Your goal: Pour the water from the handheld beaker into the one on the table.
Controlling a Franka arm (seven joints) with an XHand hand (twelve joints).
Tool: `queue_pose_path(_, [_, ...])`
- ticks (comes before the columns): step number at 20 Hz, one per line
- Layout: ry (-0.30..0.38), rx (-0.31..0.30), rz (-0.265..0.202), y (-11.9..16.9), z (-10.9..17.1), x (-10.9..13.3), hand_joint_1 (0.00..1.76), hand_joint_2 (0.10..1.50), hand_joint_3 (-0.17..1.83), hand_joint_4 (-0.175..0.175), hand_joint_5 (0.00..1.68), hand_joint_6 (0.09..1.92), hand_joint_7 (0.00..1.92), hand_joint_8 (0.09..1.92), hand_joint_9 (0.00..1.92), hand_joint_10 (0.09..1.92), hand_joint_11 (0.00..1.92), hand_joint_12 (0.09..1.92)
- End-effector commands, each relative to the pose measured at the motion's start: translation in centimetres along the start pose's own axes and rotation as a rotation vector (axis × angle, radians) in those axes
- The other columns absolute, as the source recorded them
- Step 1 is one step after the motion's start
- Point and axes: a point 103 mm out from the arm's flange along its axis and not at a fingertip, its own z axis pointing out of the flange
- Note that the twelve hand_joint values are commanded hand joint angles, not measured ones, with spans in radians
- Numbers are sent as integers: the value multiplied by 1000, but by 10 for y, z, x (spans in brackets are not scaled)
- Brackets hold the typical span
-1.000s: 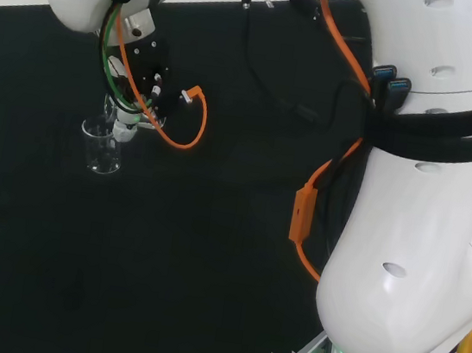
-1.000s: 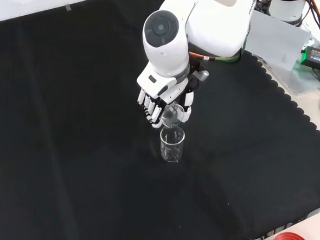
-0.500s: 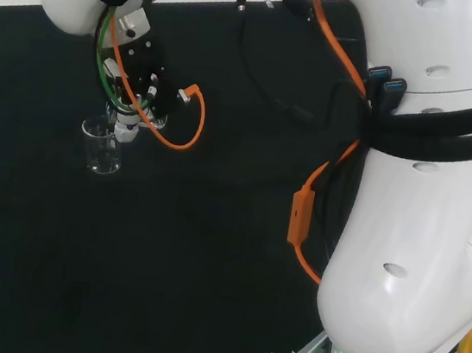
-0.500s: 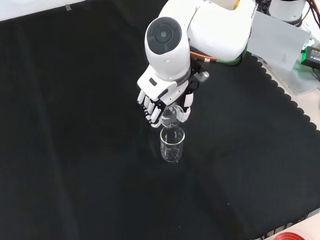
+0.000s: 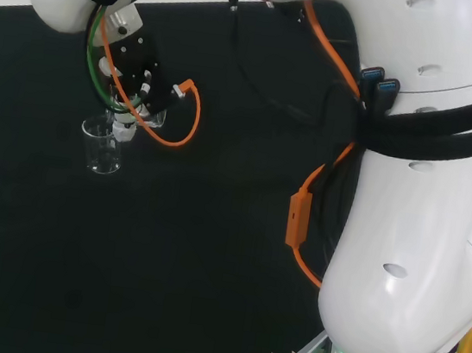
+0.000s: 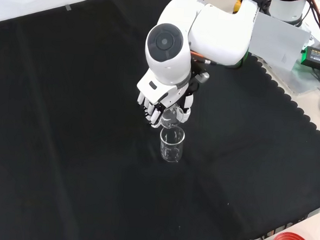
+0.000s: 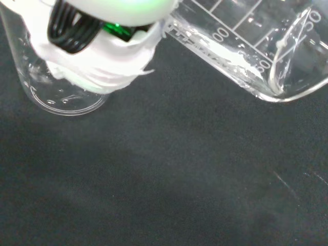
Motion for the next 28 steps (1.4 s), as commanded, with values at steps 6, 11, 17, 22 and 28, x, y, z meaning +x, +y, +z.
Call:
queue_pose_path(6, [-34, 23, 10, 0, -3, 1, 1098, 780, 486, 175, 1197, 743, 1466, 87, 1380, 96, 944, 1027])
queue_pose_path(11, [-49, 39, 11, 1, -4, 2, 1098, 779, 489, 175, 1197, 743, 1466, 87, 1380, 95, 944, 1027])
queue_pose_path(17, [-72, 51, 16, 1, -6, 2, 1099, 777, 492, 175, 1197, 743, 1466, 87, 1381, 94, 945, 1027])
queue_pose_path(22, [-86, 60, 20, 1, -8, 3, 1099, 776, 494, 175, 1198, 743, 1466, 87, 1381, 94, 945, 1027])
queue_pose_path(28, [-99, 68, 21, 1, -9, 3, 1099, 774, 497, 175, 1198, 743, 1467, 87, 1382, 93, 945, 1026])
